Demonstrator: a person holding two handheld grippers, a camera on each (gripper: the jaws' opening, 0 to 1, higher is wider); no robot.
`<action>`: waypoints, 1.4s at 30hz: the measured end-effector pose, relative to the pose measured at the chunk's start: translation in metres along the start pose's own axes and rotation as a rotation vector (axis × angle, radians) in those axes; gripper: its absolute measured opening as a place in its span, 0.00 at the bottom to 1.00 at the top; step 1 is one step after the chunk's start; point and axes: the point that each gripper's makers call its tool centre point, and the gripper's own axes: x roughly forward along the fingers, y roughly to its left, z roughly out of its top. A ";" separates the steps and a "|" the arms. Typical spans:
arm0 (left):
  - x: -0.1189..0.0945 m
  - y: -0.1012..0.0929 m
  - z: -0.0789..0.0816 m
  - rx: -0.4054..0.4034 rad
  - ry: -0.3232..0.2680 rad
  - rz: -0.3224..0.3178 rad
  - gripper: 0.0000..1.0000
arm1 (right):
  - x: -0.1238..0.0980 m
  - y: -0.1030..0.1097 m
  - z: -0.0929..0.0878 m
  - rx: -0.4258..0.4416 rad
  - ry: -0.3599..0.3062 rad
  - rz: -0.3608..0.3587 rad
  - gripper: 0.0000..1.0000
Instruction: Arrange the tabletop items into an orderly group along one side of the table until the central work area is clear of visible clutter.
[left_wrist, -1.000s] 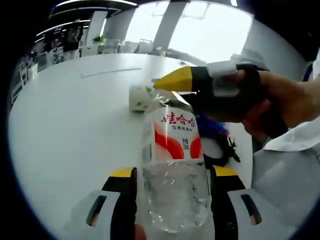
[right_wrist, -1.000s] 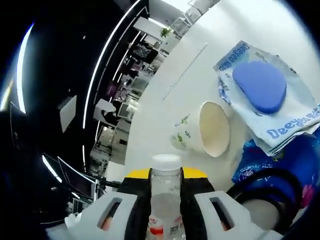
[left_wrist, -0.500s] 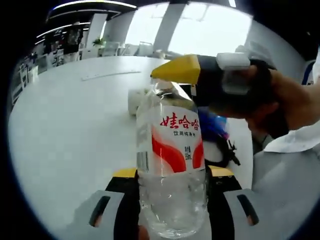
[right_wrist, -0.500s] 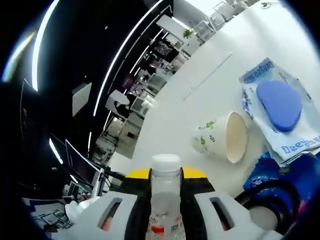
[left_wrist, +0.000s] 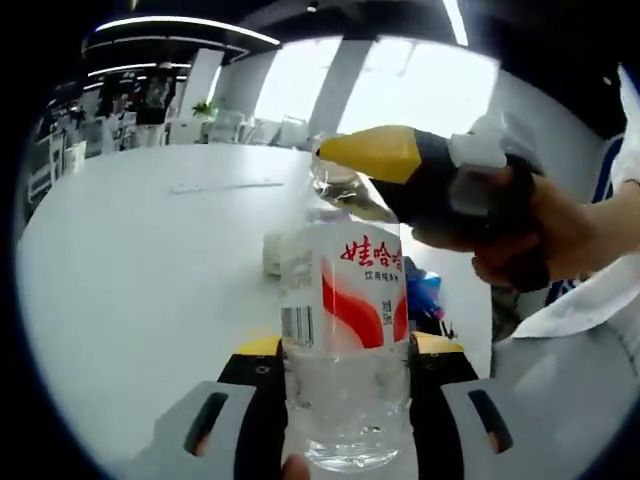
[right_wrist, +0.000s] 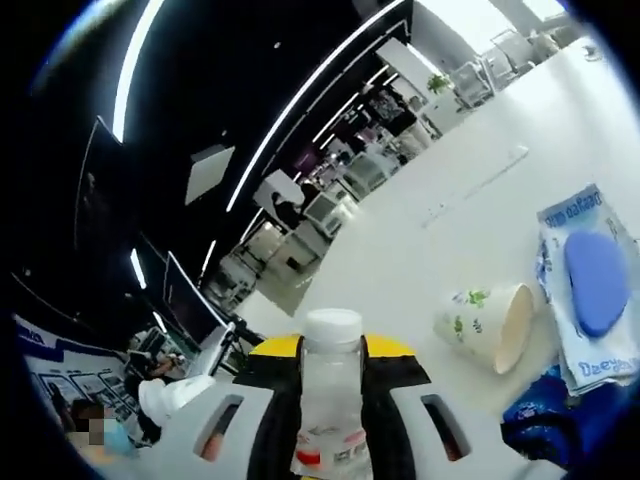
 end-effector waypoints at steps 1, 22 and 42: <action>-0.001 -0.003 0.004 -0.012 -0.012 -0.015 0.42 | 0.000 0.004 0.003 -0.004 0.001 0.015 0.19; -0.021 -0.037 0.062 0.070 -0.176 -0.159 0.43 | -0.015 0.091 0.042 -0.355 0.092 0.479 0.23; -0.024 -0.024 0.073 0.228 -0.117 0.012 0.45 | -0.016 0.129 0.038 -0.552 0.203 0.681 0.19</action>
